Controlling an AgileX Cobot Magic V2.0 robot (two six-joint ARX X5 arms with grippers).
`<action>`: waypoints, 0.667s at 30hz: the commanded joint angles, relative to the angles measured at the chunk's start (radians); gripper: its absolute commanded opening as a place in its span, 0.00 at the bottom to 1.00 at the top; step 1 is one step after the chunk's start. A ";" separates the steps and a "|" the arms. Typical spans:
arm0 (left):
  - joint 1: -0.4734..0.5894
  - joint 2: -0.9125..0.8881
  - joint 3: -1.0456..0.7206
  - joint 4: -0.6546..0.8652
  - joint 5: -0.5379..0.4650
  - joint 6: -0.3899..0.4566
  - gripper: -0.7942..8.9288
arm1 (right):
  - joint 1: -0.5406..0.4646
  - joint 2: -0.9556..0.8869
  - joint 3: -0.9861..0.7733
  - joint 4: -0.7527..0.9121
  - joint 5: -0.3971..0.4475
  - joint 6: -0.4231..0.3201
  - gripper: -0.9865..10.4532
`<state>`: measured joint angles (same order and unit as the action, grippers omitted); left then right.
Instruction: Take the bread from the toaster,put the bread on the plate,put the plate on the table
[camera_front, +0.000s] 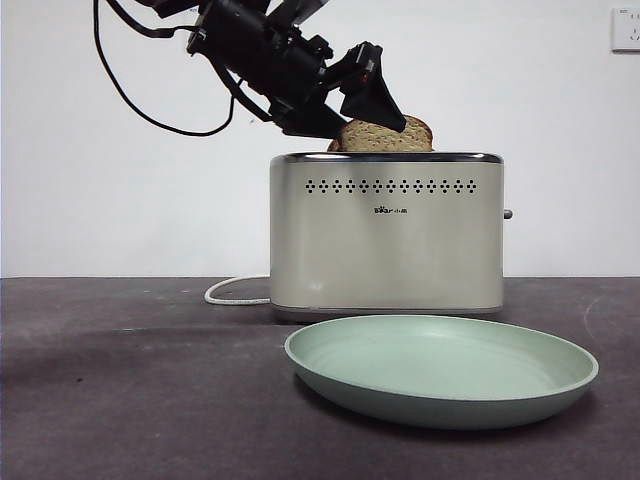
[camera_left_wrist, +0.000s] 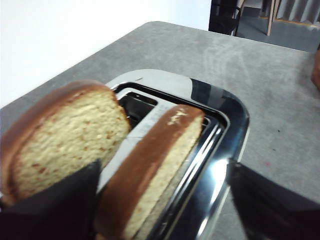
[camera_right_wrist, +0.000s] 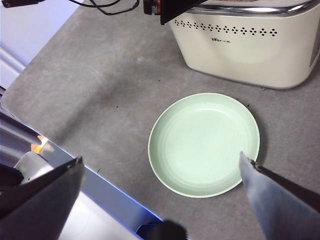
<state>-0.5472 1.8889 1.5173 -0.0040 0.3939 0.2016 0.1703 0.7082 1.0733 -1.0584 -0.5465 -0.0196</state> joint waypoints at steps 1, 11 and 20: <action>-0.008 0.006 -0.001 0.014 -0.002 0.011 0.07 | 0.002 -0.001 0.002 0.001 0.003 -0.008 0.58; -0.004 -0.022 0.006 0.002 -0.001 0.008 0.07 | 0.002 -0.001 0.002 0.001 0.003 -0.008 0.58; -0.001 -0.125 0.048 -0.049 -0.002 0.009 0.07 | 0.002 0.001 0.002 0.001 0.006 -0.010 0.58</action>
<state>-0.5442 1.7901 1.5467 -0.0643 0.3817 0.2085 0.1703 0.7086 1.0733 -1.0588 -0.5419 -0.0200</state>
